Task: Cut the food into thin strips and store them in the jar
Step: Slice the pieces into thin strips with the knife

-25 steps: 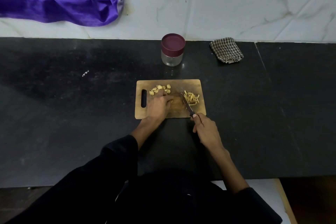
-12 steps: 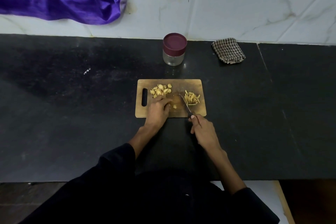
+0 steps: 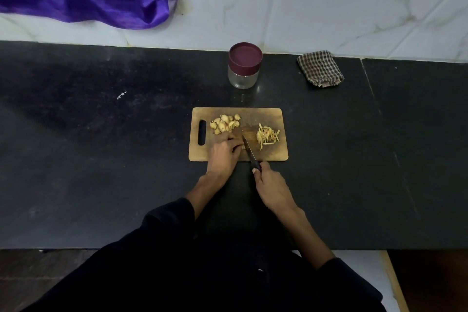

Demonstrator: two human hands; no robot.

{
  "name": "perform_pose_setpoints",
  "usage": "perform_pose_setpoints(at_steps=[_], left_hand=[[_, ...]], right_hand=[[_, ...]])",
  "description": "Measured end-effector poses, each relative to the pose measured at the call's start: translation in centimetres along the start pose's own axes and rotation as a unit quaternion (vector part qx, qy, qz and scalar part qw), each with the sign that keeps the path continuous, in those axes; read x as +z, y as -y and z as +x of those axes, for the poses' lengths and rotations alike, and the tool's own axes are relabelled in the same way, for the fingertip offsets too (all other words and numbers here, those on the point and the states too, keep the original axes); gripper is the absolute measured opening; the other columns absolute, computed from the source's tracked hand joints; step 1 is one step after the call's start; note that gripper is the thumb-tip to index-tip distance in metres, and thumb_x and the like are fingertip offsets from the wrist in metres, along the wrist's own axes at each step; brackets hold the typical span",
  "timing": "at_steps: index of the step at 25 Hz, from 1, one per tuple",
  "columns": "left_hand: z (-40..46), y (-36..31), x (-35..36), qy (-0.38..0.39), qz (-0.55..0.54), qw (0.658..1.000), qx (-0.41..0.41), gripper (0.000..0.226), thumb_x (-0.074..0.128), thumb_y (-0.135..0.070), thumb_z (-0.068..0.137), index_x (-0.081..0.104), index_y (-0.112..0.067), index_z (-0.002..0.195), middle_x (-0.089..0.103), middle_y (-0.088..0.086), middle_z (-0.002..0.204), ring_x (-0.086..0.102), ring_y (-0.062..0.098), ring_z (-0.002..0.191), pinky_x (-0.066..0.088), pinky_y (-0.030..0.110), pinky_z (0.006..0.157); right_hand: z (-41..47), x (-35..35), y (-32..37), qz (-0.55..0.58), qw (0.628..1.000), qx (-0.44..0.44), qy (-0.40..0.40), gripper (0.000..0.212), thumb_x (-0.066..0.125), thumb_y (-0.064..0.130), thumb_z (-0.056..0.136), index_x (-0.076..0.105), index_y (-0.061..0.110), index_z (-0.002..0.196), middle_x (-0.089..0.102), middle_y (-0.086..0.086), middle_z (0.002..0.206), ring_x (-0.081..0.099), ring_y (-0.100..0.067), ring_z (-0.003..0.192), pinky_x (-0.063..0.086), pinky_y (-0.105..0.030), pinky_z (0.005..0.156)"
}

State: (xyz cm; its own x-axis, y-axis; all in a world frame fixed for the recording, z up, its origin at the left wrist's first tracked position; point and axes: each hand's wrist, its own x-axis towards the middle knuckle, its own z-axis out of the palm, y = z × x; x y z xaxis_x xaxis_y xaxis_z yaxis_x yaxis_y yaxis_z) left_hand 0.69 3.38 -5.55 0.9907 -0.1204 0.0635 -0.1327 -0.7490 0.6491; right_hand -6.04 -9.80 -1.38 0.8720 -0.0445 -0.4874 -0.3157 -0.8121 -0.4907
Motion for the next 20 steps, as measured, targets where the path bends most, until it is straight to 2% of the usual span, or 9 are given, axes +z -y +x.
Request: perform_pose_setpoints(at_steps=[3, 8, 13, 16, 20], left_hand=[[0.0, -0.1, 0.0, 0.002, 0.003, 1.000, -0.009, 0.020, 0.064, -0.011, 0.088, 0.071, -0.007, 0.106, 0.059, 0.007, 0.111, 0.057, 0.015, 0.097, 0.041, 0.017, 0.083], [0.0, -0.4, -0.2, 0.006, 0.008, 1.000, -0.015, 0.020, 0.064, -0.008, 0.088, 0.071, -0.005, 0.106, 0.059, 0.008, 0.110, 0.057, 0.017, 0.097, 0.037, 0.013, 0.080], [0.0, -0.3, -0.3, 0.004, 0.003, 1.000, -0.012, 0.020, 0.064, -0.010, 0.088, 0.071, -0.006, 0.106, 0.058, 0.007, 0.111, 0.057, 0.017, 0.098, 0.044, 0.021, 0.083], [-0.1, -0.3, -0.2, -0.005, -0.002, 1.000, -0.014, 0.018, 0.065, -0.011, 0.087, 0.072, -0.006, 0.103, 0.059, 0.006, 0.109, 0.056, 0.016, 0.097, 0.043, 0.019, 0.081], [-0.3, -0.3, -0.1, -0.023, -0.015, 0.999, -0.020, 0.016, 0.066, -0.008, 0.086, 0.072, -0.003, 0.100, 0.059, 0.008, 0.106, 0.054, 0.015, 0.097, 0.032, 0.010, 0.081]], right_hand=[[0.4, 0.1, 0.6, -0.053, 0.998, 0.017, 0.006, 0.031, 0.035, 0.032, 0.106, 0.048, 0.011, 0.125, 0.064, -0.012, 0.111, 0.063, -0.028, 0.101, 0.052, -0.044, 0.082], [0.9, 0.0, 1.6, -0.079, 0.995, 0.051, 0.029, 0.030, 0.033, 0.027, 0.107, 0.045, 0.010, 0.127, 0.061, -0.014, 0.120, 0.060, -0.031, 0.108, 0.043, -0.041, 0.078], [0.6, 0.8, 1.0, -0.054, 0.996, 0.059, 0.041, 0.025, 0.033, 0.028, 0.107, 0.044, 0.011, 0.121, 0.061, -0.015, 0.117, 0.060, -0.030, 0.105, 0.047, -0.043, 0.080], [0.5, 0.4, 0.7, -0.032, 0.997, 0.065, 0.006, 0.027, 0.034, 0.029, 0.106, 0.046, 0.009, 0.121, 0.061, -0.015, 0.116, 0.060, -0.031, 0.105, 0.048, -0.044, 0.082], [0.4, 0.0, 0.6, -0.022, 0.998, 0.052, -0.025, 0.033, 0.036, 0.030, 0.106, 0.047, 0.008, 0.127, 0.063, -0.015, 0.115, 0.061, -0.031, 0.105, 0.049, -0.044, 0.083]])
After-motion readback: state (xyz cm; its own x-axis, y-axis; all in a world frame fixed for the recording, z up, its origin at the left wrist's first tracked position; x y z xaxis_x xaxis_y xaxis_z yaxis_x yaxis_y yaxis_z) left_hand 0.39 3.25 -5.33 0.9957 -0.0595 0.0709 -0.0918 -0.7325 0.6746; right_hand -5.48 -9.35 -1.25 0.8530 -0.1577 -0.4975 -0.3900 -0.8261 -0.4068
